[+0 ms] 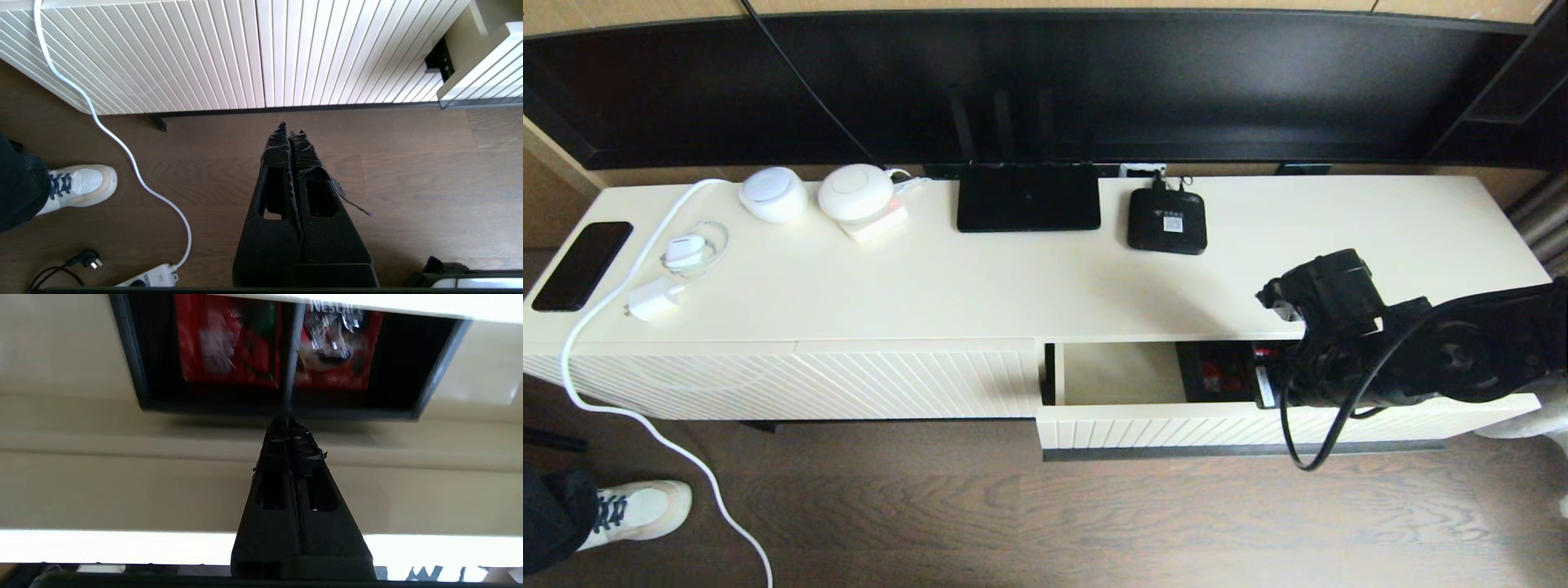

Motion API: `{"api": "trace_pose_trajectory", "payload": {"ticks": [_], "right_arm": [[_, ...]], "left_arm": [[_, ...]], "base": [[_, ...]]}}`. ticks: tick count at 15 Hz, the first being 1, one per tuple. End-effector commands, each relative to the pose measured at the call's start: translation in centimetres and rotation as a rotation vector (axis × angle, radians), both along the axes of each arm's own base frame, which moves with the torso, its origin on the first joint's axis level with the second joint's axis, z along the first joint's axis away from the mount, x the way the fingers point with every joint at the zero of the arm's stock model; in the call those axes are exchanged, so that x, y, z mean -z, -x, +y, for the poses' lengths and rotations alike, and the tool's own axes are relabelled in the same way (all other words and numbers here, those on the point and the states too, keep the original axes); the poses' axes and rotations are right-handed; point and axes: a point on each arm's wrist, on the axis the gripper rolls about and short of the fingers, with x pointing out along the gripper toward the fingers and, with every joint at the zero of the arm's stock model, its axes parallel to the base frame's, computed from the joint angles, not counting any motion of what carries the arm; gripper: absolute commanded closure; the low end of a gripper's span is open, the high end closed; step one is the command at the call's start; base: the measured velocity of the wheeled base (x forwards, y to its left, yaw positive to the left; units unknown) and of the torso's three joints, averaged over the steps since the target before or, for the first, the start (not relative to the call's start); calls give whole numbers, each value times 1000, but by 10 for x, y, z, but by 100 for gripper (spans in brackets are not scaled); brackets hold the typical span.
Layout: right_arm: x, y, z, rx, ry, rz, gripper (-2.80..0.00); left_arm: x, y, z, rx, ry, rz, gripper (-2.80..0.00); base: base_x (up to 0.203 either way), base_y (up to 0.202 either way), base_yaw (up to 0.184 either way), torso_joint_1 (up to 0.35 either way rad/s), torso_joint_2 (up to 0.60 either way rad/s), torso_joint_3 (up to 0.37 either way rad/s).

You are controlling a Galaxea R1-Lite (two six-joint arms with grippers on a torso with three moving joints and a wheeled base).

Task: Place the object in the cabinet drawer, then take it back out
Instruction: Open the drawer

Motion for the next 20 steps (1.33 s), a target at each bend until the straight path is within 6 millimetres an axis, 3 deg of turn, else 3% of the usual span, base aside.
{"api": "trace_pose_trajectory", "payload": {"ticks": [1, 16, 20], "right_arm": [[4, 5, -2, 11, 19, 24, 0], [68, 91, -3, -10, 77, 283, 0], [69, 95, -4, -7, 66, 267, 0]], "left_arm": [[0, 0, 0, 0, 0, 0, 0], [0, 0, 0, 0, 0, 1, 0], [0, 0, 0, 0, 0, 0, 0]], "base": [[0, 0, 0, 0, 0, 0], [0, 0, 0, 0, 0, 0], [0, 0, 0, 0, 0, 0]]}}
